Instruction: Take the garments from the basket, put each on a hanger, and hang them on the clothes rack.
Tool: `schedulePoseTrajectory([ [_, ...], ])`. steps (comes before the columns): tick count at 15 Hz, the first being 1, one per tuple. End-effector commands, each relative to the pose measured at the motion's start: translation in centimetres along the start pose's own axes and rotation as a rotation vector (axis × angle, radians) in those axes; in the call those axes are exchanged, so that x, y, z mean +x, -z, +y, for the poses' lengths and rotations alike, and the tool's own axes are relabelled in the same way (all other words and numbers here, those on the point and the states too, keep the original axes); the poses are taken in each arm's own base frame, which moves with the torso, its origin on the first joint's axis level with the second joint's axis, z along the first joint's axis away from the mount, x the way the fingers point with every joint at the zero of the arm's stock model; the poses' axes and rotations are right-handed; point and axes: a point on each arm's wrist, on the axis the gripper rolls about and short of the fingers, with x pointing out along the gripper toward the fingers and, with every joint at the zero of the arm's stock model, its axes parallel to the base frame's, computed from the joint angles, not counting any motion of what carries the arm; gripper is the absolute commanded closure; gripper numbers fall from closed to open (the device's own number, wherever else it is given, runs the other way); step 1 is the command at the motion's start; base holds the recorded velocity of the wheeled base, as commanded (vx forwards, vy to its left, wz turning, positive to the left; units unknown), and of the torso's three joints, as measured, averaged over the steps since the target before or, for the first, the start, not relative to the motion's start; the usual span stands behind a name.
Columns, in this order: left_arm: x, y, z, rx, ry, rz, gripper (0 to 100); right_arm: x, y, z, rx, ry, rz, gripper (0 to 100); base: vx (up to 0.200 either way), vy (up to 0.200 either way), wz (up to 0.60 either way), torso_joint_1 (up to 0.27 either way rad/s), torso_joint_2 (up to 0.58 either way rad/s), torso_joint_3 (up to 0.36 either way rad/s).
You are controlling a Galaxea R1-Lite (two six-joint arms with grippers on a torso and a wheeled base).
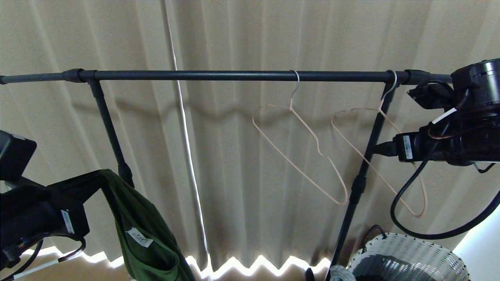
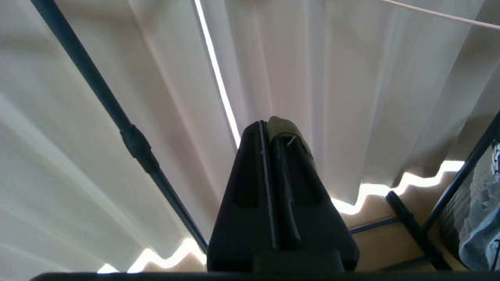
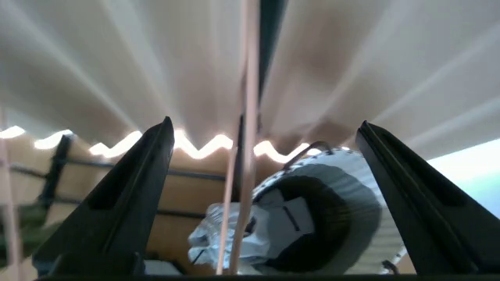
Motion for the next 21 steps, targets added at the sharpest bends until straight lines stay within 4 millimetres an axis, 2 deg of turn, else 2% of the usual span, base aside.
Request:
schedulePoseTrajectory([
  [1, 0.0, 0.0, 0.0, 0.000, -0.001, -0.002, 100, 1.0, 0.1, 0.3, 0.002, 0.009, 0.022, 0, 0.000, 0.000, 0.00, 0.000, 0.00, 0.000],
  [7, 0.0, 0.0, 0.0, 0.001, -0.001, -0.003, 100, 0.6, 0.1, 0.8, -0.005, -0.008, 0.014, 0, 0.000, 0.000, 0.00, 0.000, 0.00, 0.000],
  [8, 0.0, 0.0, 0.0, 0.001, -0.001, -0.003, 100, 0.6, 0.1, 0.8, -0.006, -0.007, 0.013, 100, 0.000, 0.000, 0.00, 0.000, 0.00, 0.000],
  [18, -0.1, -0.1, 0.0, 0.022, -0.002, -0.006, 100, -1.0, -0.2, 0.3, 0.000, -0.011, -0.026, 100, 0.000, 0.000, 0.00, 0.000, 0.00, 0.000],
  [21, -0.1, 0.0, 0.1, 0.045, -0.007, -0.002, 100, -3.1, -0.6, -0.2, 0.024, -0.023, -0.084, 100, 0.000, 0.000, 0.00, 0.000, 0.00, 0.000],
])
